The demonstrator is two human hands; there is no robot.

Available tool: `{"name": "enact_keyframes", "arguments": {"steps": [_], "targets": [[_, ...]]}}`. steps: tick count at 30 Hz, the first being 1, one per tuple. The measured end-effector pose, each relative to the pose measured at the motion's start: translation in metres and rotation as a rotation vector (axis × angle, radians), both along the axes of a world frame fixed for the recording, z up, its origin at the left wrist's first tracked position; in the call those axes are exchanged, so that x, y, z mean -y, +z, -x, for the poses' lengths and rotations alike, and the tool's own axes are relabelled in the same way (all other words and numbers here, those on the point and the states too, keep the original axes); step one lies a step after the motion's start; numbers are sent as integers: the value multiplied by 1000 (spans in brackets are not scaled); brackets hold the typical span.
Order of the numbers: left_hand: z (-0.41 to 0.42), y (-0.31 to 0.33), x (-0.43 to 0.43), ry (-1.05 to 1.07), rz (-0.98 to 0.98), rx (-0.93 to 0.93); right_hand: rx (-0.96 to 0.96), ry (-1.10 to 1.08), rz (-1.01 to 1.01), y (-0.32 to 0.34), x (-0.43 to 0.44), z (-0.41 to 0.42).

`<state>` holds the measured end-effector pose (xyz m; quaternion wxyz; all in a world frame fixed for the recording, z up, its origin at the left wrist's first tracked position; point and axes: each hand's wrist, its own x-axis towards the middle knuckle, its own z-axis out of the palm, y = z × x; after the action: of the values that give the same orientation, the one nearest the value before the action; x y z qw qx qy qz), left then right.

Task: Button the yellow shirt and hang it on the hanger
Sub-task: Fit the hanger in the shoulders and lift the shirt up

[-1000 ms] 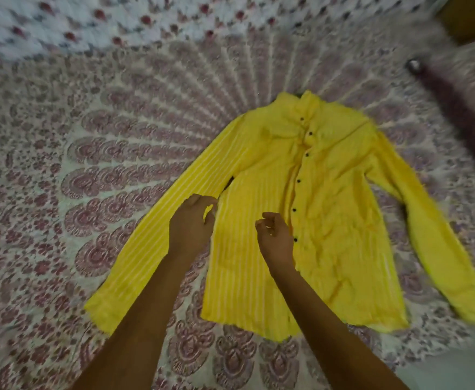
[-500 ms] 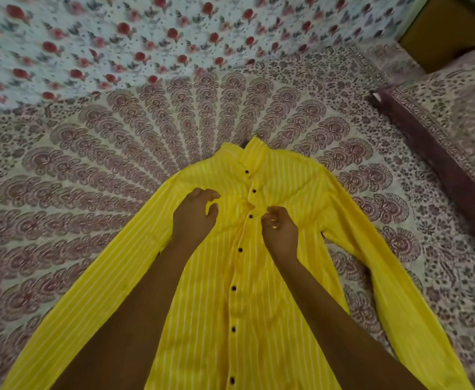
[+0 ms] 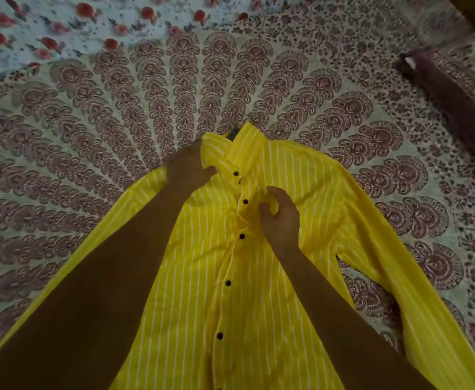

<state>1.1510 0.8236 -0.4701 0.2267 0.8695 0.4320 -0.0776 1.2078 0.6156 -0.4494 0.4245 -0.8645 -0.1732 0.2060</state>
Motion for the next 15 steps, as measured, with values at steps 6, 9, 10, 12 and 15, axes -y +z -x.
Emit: {"name": "enact_keyframes", "arguments": {"steps": [6,9,10,12,15], "targets": [[-5,3,-2,193,57,153,39,1,-78,-3,6,-8],[13,24,11,167,1,371,72,-10,-119,12,5,-6],[20,33,17,146,-34,430,104,-10,-136,19,5,-5],[36,54,30,103,-124,478,200,-8,-172,36,2,-1],[60,81,52,77,-187,500,315,-37,-221,66,-1,6]]}}
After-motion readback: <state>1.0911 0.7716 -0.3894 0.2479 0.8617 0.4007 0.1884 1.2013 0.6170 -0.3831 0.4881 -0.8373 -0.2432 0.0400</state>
